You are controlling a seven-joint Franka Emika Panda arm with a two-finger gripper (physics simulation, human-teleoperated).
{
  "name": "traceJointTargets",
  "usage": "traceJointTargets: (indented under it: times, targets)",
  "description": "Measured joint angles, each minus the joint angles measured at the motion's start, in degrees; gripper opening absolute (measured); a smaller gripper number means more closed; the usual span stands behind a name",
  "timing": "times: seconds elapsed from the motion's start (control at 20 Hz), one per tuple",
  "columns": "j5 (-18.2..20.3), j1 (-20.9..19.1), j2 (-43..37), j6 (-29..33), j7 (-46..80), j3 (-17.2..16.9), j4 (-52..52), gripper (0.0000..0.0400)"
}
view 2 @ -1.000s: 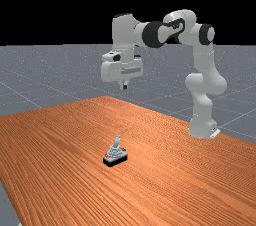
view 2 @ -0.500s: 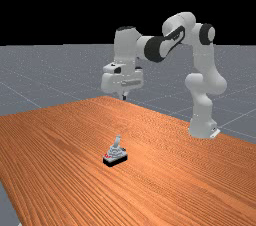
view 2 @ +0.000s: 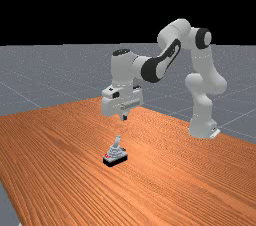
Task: Turn on the trigger
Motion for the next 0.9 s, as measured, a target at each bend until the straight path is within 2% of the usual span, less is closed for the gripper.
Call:
traceJointTargets:
  times: [0.05, 0.1, 0.3, 0.35, 0.45, 0.55, 0.7, 0.75, 0.9]
  targets:
    - [0.0, 0.0, 1.4, -2.3, -0.1, 0.0, 1.9, 0.0000]
    - [0.2, 0.6, -1.5, 6.0, 5.4, -0.7, -4.3, 0.0000]
    - [0.8, 1.4, 0.5, 9.2, 11.8, -1.6, -5.5, 0.0000]
    - [8.8, -3.1, 1.5, 9.7, -3.8, 2.5, -5.8, 0.0000]
    - [7.3, -2.8, 2.8, 12.4, -2.8, 2.2, -6.7, 0.0000]
    - [2.1, -0.2, 3.9, 14.6, 4.9, -0.4, -7.4, 0.0000]
    - [2.2, -0.1, 5.3, 16.4, 5.4, -0.5, -7.7, 0.0000]
    - [4.9, -2.0, 5.9, 16.8, 0.1, 1.4, -7.8, 0.0000]
    - [8.1, -3.5, 3.9, 18.8, -2.9, 2.7, -12.5, 0.0000]
